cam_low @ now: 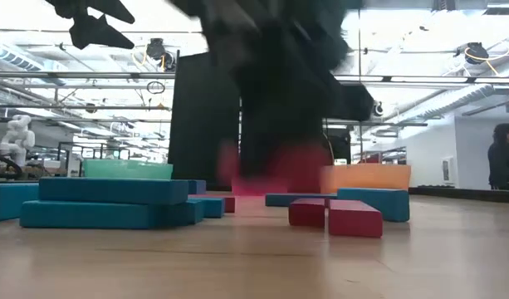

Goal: Sort blocks
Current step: Put the red block into the red bin

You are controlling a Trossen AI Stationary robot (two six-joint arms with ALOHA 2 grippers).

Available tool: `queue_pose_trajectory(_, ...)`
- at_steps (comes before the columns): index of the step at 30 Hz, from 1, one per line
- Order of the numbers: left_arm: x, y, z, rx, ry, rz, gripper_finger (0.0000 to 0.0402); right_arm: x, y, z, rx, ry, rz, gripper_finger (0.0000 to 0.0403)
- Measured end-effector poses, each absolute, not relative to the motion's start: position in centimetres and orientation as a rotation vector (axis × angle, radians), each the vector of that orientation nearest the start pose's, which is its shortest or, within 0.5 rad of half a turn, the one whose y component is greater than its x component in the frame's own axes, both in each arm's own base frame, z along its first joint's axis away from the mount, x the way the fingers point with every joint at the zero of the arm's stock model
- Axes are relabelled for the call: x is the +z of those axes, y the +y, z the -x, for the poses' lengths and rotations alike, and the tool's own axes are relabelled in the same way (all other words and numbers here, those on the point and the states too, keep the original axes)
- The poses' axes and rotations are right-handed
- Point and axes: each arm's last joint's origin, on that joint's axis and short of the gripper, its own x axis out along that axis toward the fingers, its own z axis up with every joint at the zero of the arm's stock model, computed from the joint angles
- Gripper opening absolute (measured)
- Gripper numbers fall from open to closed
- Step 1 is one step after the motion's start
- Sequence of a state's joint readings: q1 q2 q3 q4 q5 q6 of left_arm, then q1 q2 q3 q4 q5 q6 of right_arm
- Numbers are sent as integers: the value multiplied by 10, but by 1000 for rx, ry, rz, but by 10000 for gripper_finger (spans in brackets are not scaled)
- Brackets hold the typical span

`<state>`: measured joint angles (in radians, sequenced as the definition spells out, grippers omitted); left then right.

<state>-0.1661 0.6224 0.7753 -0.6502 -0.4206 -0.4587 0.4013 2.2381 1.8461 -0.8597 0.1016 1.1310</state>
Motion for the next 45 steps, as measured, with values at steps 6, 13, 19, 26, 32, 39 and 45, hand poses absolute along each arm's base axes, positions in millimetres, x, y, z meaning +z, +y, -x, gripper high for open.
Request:
queue_pose_trajectory(6, 309, -8, -122, 349, 411, 284, 302, 231, 143, -441, -441, 1165, -500, 38)
queue_pose_trajectory(13, 309, -8, -122, 358, 408, 281, 302, 263, 51, -444, -572, 1256, -298, 38)
queue_pose_trajectory(19, 310, -7, -121, 383, 400, 274, 302, 265, -35, -445, -604, 1291, -277, 38)
queue_pose_trajectory(26, 310, -6, -121, 422, 388, 262, 302, 266, -126, -434, -673, 1248, -393, 38)
queue_pose_trajectory(32, 310, -5, -121, 449, 380, 255, 302, 269, -185, -426, -807, 1078, -514, 38)
queue_pose_trajectory(39, 310, -5, -121, 475, 370, 251, 302, 263, -211, -431, -853, 946, -573, 38)
queue_pose_trajectory(45, 311, -3, -121, 541, 333, 318, 302, 236, -220, -434, -852, 1024, -552, 38)
